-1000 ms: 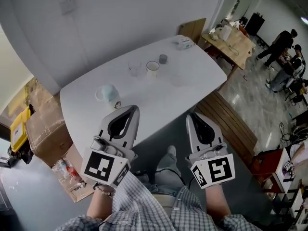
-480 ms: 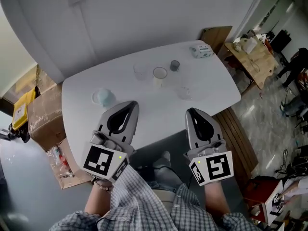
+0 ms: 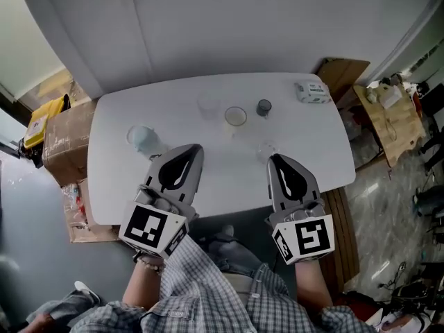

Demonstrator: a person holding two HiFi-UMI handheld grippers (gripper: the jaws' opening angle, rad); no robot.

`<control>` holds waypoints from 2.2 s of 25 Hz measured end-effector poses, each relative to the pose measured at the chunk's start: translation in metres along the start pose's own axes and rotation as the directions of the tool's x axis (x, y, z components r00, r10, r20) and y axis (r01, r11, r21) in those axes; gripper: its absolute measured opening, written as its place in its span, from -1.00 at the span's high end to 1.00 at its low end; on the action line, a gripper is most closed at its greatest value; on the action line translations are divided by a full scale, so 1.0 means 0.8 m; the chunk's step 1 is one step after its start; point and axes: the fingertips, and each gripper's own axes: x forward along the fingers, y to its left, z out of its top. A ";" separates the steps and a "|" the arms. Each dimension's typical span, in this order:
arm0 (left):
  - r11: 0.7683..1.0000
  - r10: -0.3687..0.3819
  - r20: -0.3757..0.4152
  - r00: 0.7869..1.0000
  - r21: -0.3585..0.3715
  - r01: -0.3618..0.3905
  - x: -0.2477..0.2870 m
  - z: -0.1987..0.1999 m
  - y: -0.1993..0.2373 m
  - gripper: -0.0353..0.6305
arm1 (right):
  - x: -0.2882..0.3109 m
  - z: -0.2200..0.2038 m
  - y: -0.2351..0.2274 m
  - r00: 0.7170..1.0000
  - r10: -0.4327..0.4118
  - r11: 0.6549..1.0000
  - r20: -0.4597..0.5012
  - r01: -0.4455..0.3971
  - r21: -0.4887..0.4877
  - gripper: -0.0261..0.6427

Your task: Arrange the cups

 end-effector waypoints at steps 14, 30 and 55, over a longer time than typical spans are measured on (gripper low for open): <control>0.991 0.125 -0.071 0.990 -0.038 -0.128 0.020 -0.034 -0.014 0.87 | 0.053 -0.046 0.009 0.981 0.188 0.981 -0.043 -0.185 0.060 0.82; 0.994 0.070 -0.214 0.974 -0.071 -0.087 0.084 -0.122 0.050 0.87 | 0.117 -0.120 0.003 0.973 0.125 0.987 -0.192 -0.103 0.121 0.82; 0.983 -0.006 -0.471 0.882 -0.165 -0.081 0.192 -0.289 0.136 0.69 | 0.217 -0.302 0.009 0.826 0.009 0.992 -0.563 0.065 0.111 0.63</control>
